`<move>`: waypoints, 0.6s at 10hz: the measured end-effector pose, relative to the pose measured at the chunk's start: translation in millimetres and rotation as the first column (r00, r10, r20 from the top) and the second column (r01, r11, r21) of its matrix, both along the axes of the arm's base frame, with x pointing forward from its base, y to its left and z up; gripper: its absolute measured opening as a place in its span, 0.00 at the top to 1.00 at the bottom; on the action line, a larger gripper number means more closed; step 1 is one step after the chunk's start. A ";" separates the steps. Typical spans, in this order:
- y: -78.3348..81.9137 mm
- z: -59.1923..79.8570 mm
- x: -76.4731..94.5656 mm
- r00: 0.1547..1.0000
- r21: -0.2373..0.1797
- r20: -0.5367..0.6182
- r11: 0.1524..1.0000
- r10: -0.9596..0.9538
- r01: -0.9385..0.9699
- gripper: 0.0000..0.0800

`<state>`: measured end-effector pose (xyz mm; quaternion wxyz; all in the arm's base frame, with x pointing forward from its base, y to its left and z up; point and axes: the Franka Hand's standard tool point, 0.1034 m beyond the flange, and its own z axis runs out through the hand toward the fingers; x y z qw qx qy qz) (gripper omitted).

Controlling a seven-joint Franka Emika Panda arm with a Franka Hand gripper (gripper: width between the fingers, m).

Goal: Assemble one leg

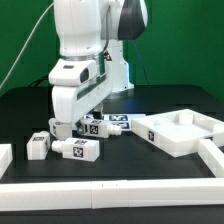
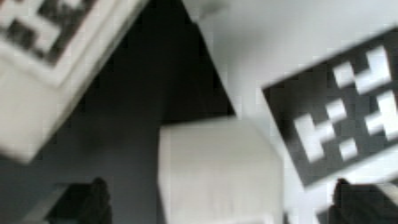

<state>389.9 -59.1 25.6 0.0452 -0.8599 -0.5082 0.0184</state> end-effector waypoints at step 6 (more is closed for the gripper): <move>97.5 44.5 73.7 0.880 -0.035 -0.001 0.880 -0.475 0.475 0.19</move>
Offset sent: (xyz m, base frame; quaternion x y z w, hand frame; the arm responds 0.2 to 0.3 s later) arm 0.0514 0.0515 0.0281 -0.0040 -0.0097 0.1239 0.9922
